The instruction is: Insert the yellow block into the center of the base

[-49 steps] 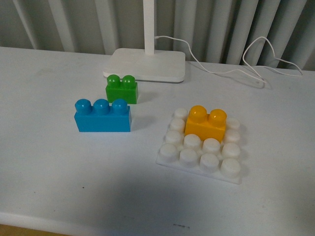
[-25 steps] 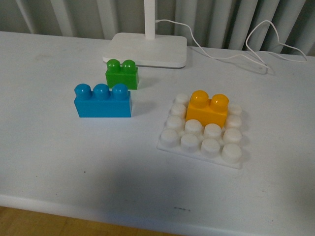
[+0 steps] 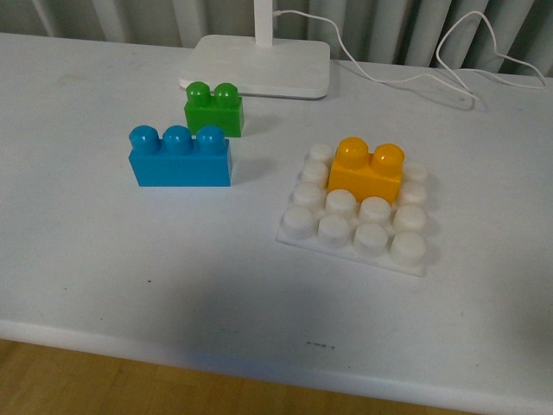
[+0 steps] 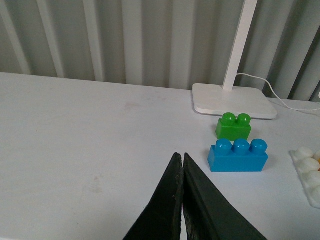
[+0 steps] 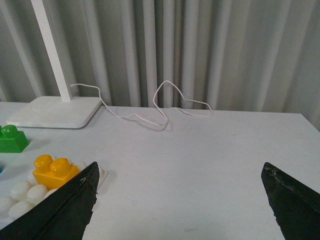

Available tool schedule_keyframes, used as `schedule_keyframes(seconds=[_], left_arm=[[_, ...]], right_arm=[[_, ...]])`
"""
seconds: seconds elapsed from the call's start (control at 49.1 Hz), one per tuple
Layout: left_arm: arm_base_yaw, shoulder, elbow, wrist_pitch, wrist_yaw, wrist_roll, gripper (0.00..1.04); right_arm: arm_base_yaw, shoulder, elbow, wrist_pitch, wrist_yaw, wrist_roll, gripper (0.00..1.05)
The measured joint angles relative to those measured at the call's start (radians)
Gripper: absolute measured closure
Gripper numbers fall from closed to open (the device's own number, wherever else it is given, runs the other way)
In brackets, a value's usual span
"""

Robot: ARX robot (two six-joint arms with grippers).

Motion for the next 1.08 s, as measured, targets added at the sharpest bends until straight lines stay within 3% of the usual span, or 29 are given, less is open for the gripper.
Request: schedule_keyframes(seconds=[0.061,0.346,0.489,1.079], left_arm=[[0.000,0.000,0.000,0.000,0.000,-0.002,0.93],[0.000,0.000,0.000,0.000,0.000,-0.002,0.27],[0.000,0.000,0.000,0.000,0.000,-0.002,0.05],[0.000,0.000,0.000,0.000,0.000,-0.002,0.06]], right_arm=[[0.000,0.000,0.000,0.000,0.000,0.000,0.09],[0.000,0.000,0.000,0.000,0.000,0.000,0.09],[0.000,0.000,0.000,0.000,0.000,0.000,0.09],[0.000,0.000,0.000,0.000,0.000,0.000,0.09]])
